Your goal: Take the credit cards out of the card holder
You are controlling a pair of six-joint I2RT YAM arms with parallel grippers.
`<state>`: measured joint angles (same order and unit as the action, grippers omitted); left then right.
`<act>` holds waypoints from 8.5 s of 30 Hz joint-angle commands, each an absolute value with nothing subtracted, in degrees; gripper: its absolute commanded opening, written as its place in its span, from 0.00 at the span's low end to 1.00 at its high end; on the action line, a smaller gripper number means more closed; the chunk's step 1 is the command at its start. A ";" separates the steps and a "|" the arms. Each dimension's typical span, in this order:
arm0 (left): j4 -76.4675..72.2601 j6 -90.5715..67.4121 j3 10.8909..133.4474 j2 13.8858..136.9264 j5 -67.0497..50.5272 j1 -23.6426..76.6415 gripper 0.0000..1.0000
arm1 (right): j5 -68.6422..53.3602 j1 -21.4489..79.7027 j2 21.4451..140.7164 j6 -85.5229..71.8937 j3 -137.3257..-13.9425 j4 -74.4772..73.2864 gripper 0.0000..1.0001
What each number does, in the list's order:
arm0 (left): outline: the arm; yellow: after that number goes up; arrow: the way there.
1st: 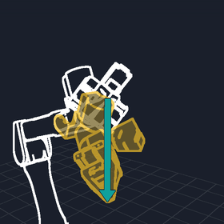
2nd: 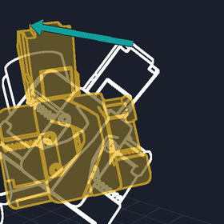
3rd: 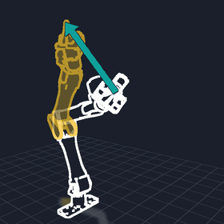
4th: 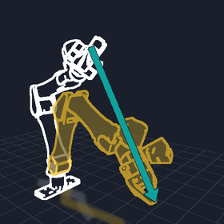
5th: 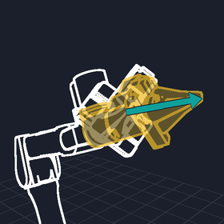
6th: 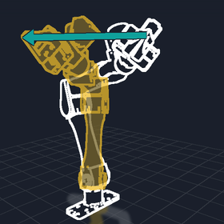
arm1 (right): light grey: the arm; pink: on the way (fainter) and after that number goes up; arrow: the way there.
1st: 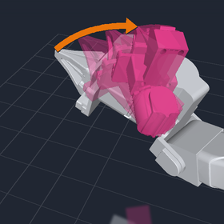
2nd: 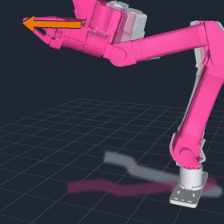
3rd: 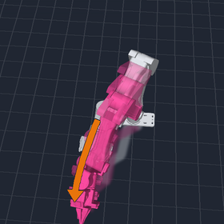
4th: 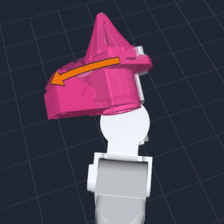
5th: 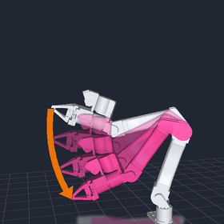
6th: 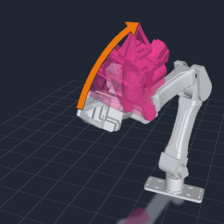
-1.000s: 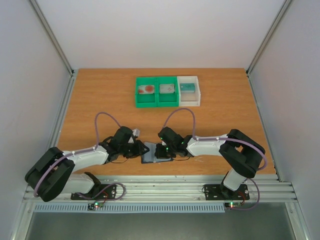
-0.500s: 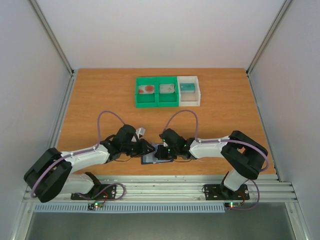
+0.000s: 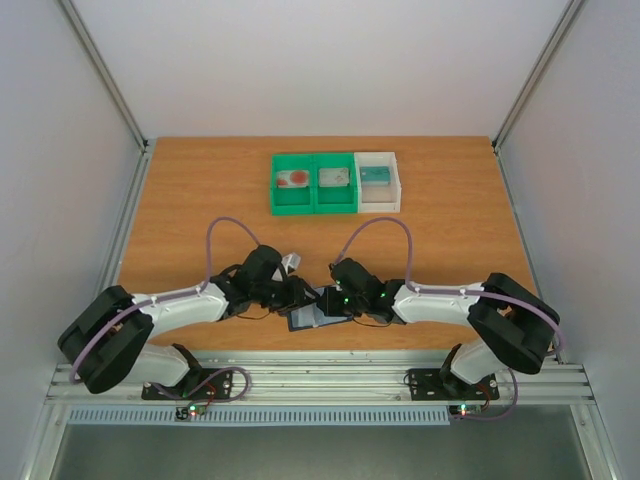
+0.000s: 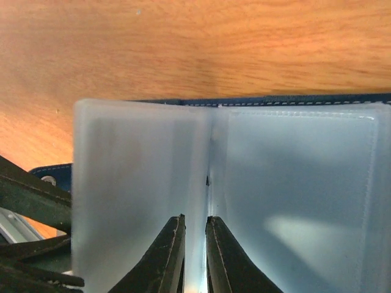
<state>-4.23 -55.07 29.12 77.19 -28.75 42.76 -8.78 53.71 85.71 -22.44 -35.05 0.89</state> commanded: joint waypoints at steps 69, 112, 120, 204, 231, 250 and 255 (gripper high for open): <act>-2.46 -55.52 30.81 82.25 -23.29 44.70 0.23 | -1.25 53.61 76.24 -14.85 -37.56 -18.74 0.37; -8.68 -58.66 22.51 81.17 -24.92 42.68 0.22 | -12.76 53.70 79.66 -12.83 -43.18 -12.09 0.08; -19.09 -65.65 18.23 80.78 -27.53 43.79 0.22 | -13.54 53.88 84.43 -12.53 -44.27 -7.14 0.15; -17.79 -60.40 30.14 89.59 -29.83 46.32 0.28 | 1.81 52.03 81.65 -14.67 -35.54 -19.32 0.03; -29.48 -64.32 27.59 93.73 -32.49 46.36 0.06 | 1.58 52.03 82.03 -15.38 -35.07 -18.54 0.02; -19.66 -62.85 24.97 86.33 -26.54 46.03 0.00 | 0.75 52.01 82.28 -15.47 -34.93 -17.71 0.02; -11.18 -60.78 25.28 82.00 -22.69 45.90 0.00 | -1.22 51.86 81.88 -14.64 -34.83 -16.54 0.02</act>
